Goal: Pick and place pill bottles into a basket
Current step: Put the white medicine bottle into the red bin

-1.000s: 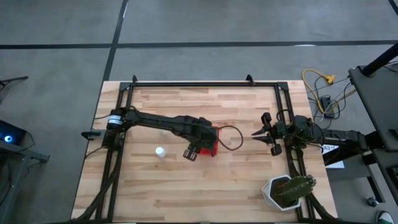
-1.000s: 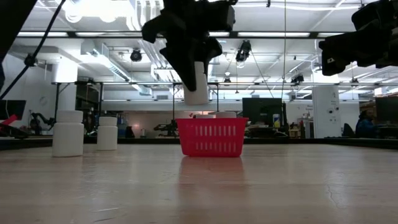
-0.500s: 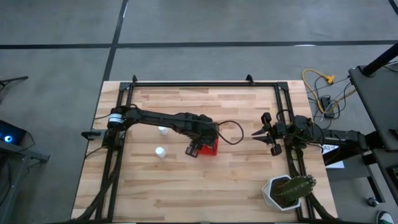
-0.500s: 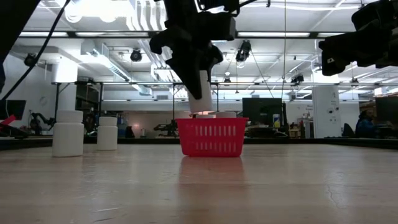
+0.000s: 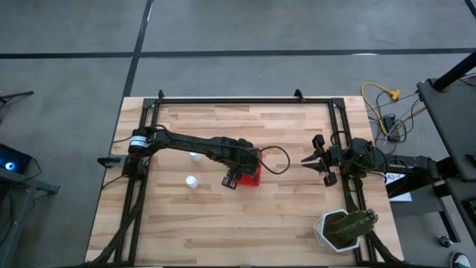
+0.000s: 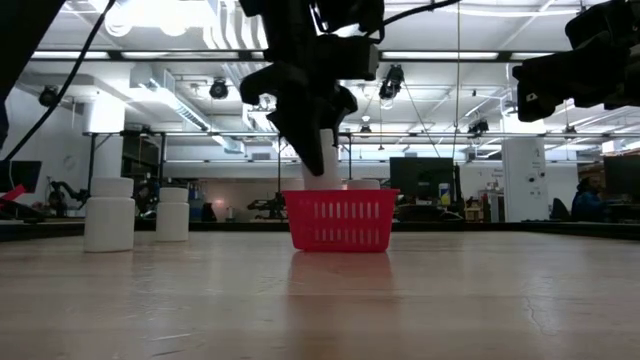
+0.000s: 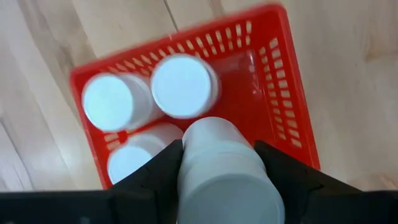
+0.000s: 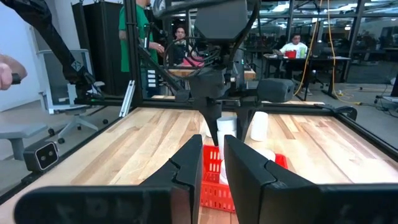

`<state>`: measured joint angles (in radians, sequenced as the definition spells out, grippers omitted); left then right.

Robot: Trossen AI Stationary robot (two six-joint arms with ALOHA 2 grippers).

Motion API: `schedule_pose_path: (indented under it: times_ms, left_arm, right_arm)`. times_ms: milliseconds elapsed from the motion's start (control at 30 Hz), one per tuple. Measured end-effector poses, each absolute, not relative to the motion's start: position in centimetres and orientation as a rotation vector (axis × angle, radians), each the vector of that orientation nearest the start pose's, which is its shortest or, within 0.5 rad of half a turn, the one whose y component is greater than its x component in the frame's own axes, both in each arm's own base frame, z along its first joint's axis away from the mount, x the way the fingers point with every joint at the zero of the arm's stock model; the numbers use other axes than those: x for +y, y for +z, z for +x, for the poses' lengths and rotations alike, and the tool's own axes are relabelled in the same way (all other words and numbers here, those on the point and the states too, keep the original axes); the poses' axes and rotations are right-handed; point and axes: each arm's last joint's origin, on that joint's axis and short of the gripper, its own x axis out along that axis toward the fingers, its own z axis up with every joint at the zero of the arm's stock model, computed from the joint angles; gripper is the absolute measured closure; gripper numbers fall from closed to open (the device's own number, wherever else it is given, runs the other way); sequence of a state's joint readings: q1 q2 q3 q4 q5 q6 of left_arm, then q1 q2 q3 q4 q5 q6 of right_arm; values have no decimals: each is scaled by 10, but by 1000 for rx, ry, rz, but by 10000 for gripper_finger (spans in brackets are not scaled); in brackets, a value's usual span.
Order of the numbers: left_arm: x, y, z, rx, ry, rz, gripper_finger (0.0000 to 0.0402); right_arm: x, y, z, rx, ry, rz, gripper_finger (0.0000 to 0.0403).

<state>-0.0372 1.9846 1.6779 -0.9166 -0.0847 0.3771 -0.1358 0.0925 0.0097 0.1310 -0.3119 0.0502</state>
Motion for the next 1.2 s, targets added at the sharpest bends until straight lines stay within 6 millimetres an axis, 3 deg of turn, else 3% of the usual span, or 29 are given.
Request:
schedule_pose_path:
  times_ms: [1200]
  left_arm:
    - [-10,234,414,1213,-136,429,243]
  right_arm:
    - [-5,172,102,-43,177,40,344]
